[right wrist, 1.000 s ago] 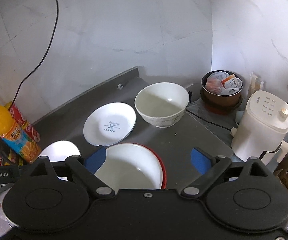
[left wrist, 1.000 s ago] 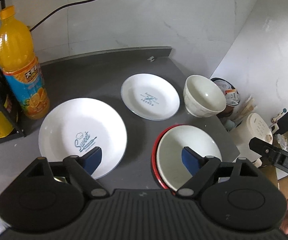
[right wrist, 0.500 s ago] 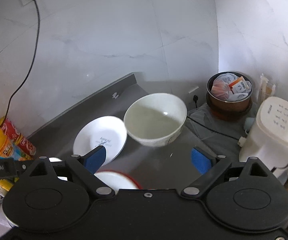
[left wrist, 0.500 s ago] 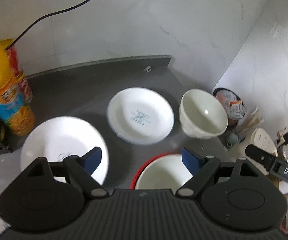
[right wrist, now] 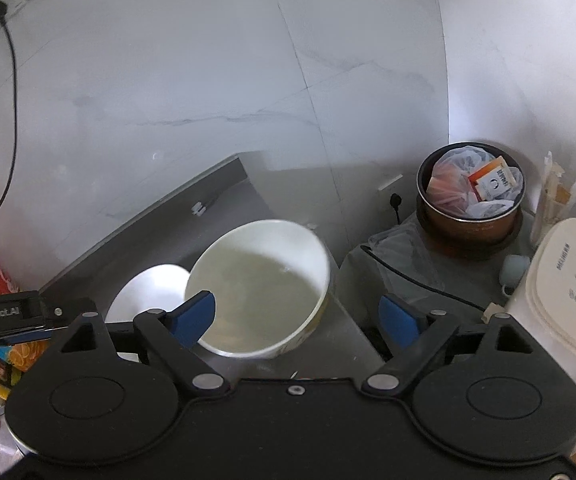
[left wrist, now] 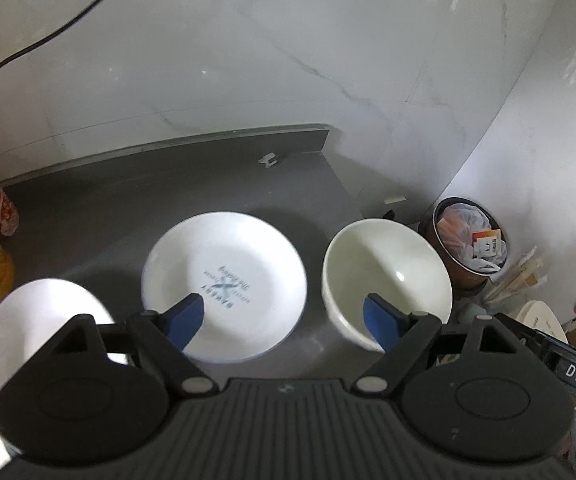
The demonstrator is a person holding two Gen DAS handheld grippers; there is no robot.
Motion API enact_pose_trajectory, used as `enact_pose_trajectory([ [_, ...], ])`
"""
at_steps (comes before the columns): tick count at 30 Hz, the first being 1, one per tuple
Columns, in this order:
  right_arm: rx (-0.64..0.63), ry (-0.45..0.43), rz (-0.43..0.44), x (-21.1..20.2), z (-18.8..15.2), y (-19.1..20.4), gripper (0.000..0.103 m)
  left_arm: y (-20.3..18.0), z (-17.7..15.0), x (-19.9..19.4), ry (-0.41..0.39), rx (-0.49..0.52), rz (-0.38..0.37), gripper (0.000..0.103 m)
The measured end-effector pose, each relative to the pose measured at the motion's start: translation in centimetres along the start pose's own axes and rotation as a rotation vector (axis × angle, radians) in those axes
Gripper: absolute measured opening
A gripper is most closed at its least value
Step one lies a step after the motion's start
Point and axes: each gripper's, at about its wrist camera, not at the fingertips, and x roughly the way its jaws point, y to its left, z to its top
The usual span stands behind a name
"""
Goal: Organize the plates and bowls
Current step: 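Move both grippers to the plain white bowl near the wall, then close the left gripper on the plain bowl rim while the right gripper grips it too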
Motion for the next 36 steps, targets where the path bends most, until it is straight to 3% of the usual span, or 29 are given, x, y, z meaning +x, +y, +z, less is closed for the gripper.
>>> enact_pose_trajectory([
  [10, 0.036, 0.073, 0.061, 4.4, 2.4, -3.7, 0.066, -3.9, 0.9, 5.0, 0.040, -0.037, 0.006, 0.080],
  [15, 0.049, 0.112, 0.096, 6.7, 2.7, -4.5, 0.059, -4.8, 0.7, 7.5, 0.079, -0.040, 0.041, 0.064],
  [25, 0.055, 0.205, 0.122, 10.5, 2.4, -5.1, 0.047, -4.6, 0.4, 11.6, 0.161, -0.082, 0.109, 0.043],
  [27, 0.050, 0.222, 0.115, 11.1, 2.2, -4.9, 0.044, -4.2, 0.3, 12.5, 0.183, -0.108, 0.113, 0.035],
  [30, 0.045, 0.241, 0.117, 12.0, 1.9, -4.6, 0.033, -3.8, 0.1, 13.6, 0.209, -0.128, 0.105, 0.024],
  [32, 0.036, 0.250, 0.112, 12.3, 1.8, -4.5, 0.019, -3.6, 0.0, 13.7, 0.211, -0.142, 0.100, 0.020],
  [33, 0.037, 0.250, 0.125, 12.3, 1.8, -4.4, 0.016, -3.6, 0.0, 13.7, 0.211, -0.143, 0.086, 0.012],
  [34, 0.034, 0.249, 0.126, 12.2, 1.9, -4.2, 0.014, -3.6, 0.1, 13.6, 0.214, -0.141, 0.060, 0.006],
  [36, 0.001, 0.236, 0.101, 11.9, 1.9, -3.6, 0.013, -3.9, 0.2, 13.3, 0.211, -0.128, 0.054, 0.006],
])
